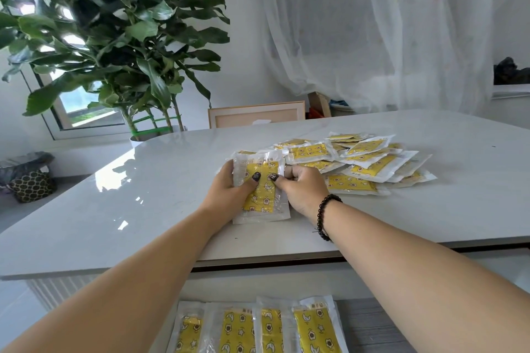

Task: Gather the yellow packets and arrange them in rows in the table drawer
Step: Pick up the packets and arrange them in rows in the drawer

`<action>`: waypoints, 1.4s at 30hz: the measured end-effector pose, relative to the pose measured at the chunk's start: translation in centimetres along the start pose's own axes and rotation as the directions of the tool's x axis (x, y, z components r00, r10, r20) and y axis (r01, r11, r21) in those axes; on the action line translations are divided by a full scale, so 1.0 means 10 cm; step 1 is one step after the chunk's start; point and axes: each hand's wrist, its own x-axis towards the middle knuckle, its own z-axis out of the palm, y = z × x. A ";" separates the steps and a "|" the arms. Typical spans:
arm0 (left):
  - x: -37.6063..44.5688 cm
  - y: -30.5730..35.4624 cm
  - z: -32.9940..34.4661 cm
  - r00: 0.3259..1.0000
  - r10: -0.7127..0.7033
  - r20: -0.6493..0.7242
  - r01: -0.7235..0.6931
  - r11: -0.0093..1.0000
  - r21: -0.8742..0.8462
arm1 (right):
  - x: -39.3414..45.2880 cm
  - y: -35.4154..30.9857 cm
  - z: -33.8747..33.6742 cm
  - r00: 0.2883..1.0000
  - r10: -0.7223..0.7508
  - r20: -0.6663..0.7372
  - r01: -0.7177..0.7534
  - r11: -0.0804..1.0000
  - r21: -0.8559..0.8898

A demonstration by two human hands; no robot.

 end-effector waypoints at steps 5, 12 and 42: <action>-0.01 0.03 -0.01 0.998 -0.034 -0.050 0.033 0.999 -0.025 | -0.03 -0.03 0.04 0.994 -0.101 -0.038 0.095 0.987 -0.129; 0.12 -0.06 -0.21 0.817 -0.240 -0.525 0.132 0.963 -0.235 | -0.04 -0.02 0.03 0.957 -0.271 -0.103 0.173 0.818 -0.549; -0.07 0.07 -0.06 0.962 0.028 -0.273 0.020 0.985 0.172 | 0.05 -0.05 -0.49 0.920 -0.386 0.062 0.312 0.628 -0.713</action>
